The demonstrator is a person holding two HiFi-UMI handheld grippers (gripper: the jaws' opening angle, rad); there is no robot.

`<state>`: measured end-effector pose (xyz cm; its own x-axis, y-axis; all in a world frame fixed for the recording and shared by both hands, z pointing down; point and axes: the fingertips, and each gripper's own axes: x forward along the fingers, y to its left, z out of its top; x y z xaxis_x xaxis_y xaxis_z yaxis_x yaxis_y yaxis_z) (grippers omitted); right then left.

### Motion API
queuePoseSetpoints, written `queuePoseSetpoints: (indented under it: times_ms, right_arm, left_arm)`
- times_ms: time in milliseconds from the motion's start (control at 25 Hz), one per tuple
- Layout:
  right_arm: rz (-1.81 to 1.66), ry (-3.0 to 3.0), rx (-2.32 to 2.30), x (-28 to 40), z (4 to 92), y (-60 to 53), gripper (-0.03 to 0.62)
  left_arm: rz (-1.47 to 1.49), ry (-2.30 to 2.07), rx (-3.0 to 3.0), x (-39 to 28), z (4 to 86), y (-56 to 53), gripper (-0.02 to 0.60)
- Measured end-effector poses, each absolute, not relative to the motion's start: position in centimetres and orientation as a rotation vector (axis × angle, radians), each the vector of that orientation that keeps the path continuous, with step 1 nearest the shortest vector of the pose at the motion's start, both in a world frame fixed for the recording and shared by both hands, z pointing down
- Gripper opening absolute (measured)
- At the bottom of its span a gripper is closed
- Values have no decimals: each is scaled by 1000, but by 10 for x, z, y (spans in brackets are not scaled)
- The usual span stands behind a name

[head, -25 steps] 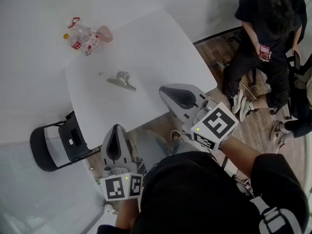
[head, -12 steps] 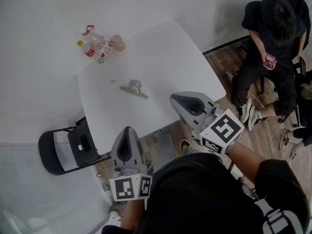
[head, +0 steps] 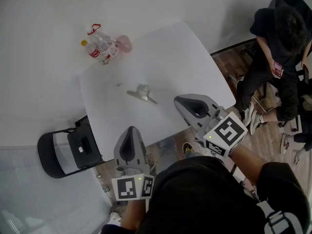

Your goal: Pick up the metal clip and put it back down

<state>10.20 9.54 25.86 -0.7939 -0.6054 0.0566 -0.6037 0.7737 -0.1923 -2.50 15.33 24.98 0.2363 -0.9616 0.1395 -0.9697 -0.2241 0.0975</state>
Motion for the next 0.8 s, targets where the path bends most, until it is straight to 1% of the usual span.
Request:
queuePoseSetpoints:
  times_ms: [480, 800]
  right_arm:
    - [-277, 3067, -995, 54, 256, 32, 17]
    - [-250, 3266, -829, 21, 256, 26, 17]
  left_arm:
    - [59, -1800, 2325, -78, 255, 81, 12]
    - [43, -1731, 2347, -100, 260, 47, 14]
